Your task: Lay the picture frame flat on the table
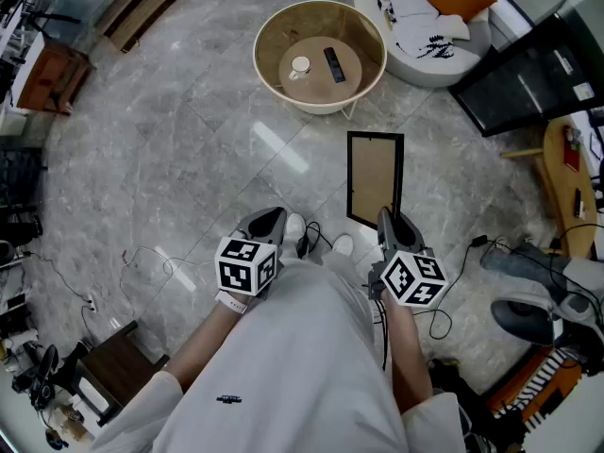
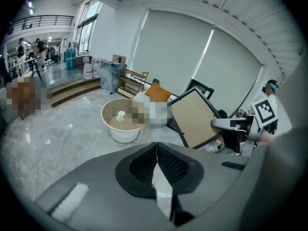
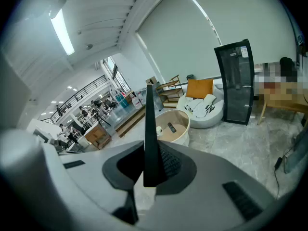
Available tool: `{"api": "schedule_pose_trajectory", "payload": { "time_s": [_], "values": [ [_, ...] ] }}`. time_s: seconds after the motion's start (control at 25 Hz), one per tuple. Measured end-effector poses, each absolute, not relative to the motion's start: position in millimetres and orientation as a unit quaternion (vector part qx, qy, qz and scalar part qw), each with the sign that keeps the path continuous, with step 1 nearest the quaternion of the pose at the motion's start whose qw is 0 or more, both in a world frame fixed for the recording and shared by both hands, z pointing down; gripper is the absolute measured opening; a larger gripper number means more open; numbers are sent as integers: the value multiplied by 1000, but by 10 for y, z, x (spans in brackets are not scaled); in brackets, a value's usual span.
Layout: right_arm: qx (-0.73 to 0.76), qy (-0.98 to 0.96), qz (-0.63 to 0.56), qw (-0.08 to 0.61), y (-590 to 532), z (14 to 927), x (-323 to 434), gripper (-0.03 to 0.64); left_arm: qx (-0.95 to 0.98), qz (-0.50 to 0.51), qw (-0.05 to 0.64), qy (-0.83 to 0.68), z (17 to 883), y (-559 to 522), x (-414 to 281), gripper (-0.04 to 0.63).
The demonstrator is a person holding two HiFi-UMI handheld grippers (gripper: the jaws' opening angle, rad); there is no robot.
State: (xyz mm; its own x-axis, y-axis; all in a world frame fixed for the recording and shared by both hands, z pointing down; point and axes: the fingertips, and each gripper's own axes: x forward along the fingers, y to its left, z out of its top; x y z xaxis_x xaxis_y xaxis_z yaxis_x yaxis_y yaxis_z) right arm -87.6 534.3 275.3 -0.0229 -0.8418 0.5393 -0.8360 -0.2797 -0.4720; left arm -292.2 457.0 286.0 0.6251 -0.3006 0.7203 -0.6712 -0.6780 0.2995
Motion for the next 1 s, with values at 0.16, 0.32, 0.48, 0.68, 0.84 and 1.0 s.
{"api": "schedule_pose_trajectory", "payload": {
  "time_s": [0.16,0.32,0.48,0.68,0.84,1.0],
  "values": [
    [-692,607,-392,0,5538,2733,-880,38,859,318,276,-290,2767,4729,-2860,5],
    [-687,616,-385,-3,5656,2684,-822,38,864,303,274,-295,2665,4805,-2712,5],
    [-685,619,-384,-11,5778,2706,-802,38,866,303,268,-293,2648,4963,-2662,5],
    [-678,623,-390,0,5938,2709,-779,38,864,300,262,-307,2599,5117,-2663,5],
    [-674,627,-391,8,6038,2682,-728,38,864,297,255,-318,2534,5206,-2647,5],
    [-670,632,-390,21,6147,2670,-608,38,864,291,248,-327,2506,5338,-2564,5]
  ]
}}
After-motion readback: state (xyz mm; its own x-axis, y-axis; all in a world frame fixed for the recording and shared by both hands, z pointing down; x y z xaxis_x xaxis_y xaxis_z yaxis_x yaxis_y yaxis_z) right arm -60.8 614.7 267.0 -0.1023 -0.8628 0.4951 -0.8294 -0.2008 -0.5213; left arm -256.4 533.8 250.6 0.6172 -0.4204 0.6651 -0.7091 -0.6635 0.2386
